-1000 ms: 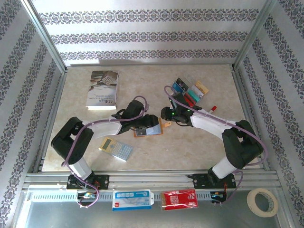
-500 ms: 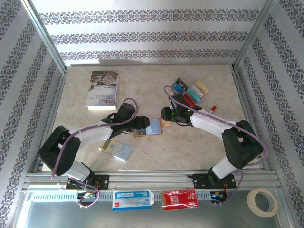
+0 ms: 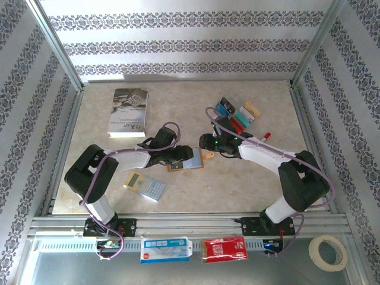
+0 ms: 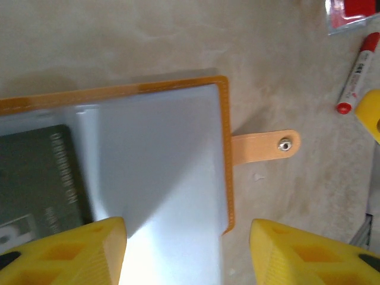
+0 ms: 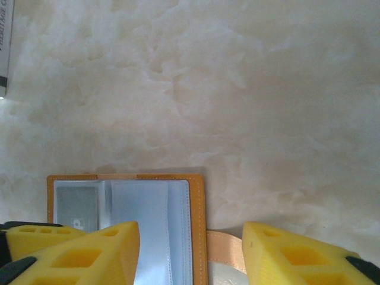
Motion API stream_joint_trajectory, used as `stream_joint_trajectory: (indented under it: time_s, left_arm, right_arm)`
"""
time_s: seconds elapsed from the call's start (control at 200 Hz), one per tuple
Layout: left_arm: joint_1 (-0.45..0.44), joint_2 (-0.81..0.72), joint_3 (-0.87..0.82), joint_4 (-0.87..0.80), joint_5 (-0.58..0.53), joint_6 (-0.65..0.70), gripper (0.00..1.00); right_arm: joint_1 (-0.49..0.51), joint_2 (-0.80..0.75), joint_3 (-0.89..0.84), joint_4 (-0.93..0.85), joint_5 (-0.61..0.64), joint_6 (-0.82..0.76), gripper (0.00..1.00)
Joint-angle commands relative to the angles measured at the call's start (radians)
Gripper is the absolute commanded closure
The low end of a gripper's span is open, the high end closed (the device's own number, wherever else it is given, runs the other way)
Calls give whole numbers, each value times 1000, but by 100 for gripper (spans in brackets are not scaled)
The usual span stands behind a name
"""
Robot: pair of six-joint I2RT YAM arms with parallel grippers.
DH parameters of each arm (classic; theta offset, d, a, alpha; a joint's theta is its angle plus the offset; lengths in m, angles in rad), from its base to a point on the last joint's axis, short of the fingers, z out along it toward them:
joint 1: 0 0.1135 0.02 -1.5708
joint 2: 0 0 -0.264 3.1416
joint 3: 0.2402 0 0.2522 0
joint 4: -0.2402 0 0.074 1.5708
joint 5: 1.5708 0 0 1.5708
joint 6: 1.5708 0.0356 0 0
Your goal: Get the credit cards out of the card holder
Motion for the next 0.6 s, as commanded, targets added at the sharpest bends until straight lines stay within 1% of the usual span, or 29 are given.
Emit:
stream_joint_trajectory:
  time_s: [0.0, 0.105, 0.205, 0.32, 0.45, 0.545, 0.595]
  left_arm:
    - [-15, 32, 27, 66, 55, -25, 42]
    - [-19, 51, 38, 51, 46, -26, 42]
    - [-19, 64, 39, 22, 20, -26, 43]
    - [-20, 55, 36, 13, 23, -27, 43]
    - [-16, -24, 29, -5, 17, -22, 43]
    - [-2, -106, 15, -52, -33, -16, 40]
    - [12, -151, -3, -81, -66, -15, 37]
  right_arm:
    - [2, -42, -26, 15, 34, -4, 45]
    - [2, -59, -45, 32, 48, -4, 41]
    - [1, -63, -47, 32, 47, -2, 41]
    - [1, -59, -45, 30, 39, -1, 42]
    - [1, -58, -42, 36, 26, 0, 42]
    - [1, -60, -42, 53, -1, -5, 43]
    - [2, -56, -44, 75, -48, -11, 43]
